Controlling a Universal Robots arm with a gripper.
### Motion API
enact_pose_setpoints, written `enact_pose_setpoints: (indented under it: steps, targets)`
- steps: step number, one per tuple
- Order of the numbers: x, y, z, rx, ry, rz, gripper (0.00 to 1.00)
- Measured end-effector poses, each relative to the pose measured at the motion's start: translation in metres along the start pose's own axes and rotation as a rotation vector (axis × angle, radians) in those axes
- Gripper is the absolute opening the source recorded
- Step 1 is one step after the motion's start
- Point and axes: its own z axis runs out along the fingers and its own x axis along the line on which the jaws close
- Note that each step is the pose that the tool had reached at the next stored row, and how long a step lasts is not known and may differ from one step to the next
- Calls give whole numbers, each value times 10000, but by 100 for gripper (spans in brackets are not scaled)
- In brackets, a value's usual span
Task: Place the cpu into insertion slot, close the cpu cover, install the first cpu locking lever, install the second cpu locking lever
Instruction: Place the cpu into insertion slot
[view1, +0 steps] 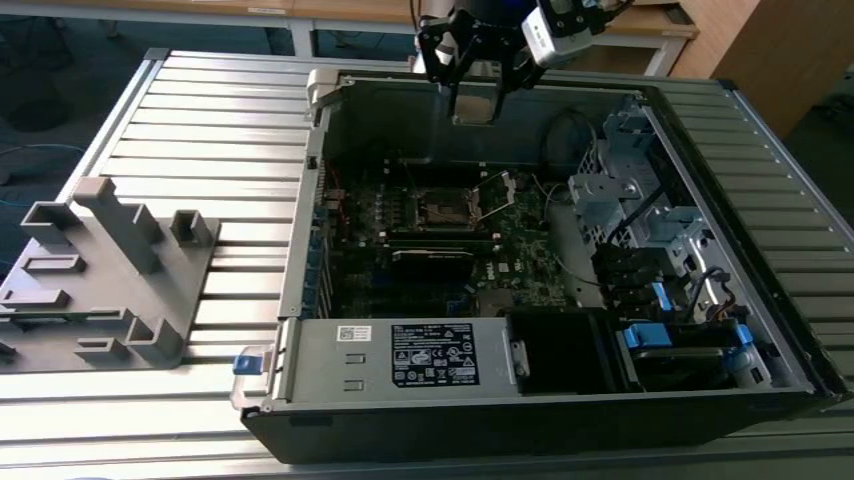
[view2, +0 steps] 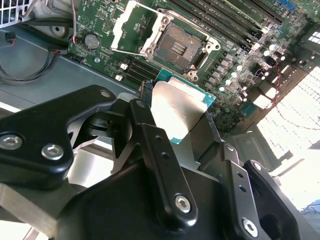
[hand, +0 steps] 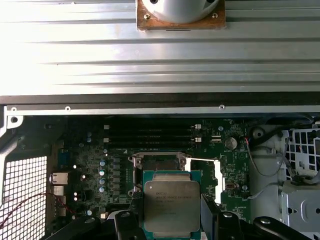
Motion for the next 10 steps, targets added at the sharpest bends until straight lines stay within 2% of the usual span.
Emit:
enact_pose_setpoints:
  steps: [10]
  targets:
    - [-1, -8, 90, 9, 0, 0, 54]
